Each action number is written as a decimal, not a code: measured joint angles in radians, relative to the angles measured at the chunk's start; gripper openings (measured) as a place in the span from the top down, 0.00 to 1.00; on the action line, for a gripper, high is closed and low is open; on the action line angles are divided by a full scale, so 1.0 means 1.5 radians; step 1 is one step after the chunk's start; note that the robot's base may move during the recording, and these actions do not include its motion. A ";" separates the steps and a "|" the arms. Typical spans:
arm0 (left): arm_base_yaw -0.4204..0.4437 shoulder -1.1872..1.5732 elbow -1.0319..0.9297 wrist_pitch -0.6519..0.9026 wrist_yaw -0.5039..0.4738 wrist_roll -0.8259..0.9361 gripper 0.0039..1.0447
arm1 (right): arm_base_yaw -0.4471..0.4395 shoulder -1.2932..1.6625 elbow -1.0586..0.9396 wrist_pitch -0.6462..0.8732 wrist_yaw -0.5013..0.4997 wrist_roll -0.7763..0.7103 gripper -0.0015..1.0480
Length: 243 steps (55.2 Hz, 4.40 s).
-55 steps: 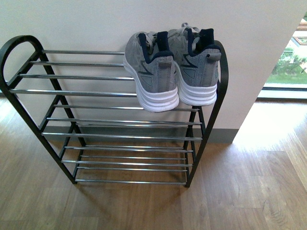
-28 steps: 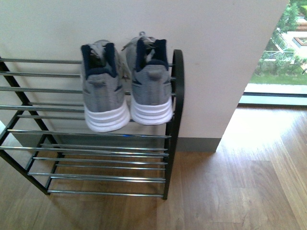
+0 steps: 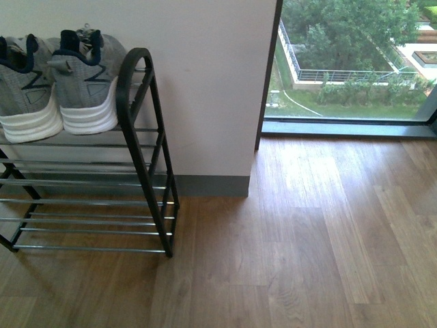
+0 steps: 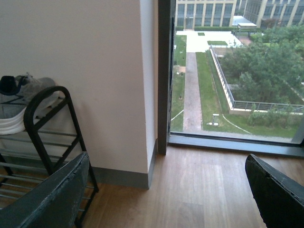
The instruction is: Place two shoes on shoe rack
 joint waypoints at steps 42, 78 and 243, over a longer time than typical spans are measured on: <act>0.001 0.000 0.000 0.000 0.001 0.000 0.09 | 0.001 0.000 0.000 0.000 0.002 0.000 0.09; 0.001 0.000 0.000 0.000 0.000 0.000 0.09 | 0.001 -0.001 0.000 0.000 0.000 0.000 0.09; 0.002 0.000 0.000 0.000 0.000 0.001 0.09 | 0.001 -0.001 0.000 -0.001 0.000 0.000 0.09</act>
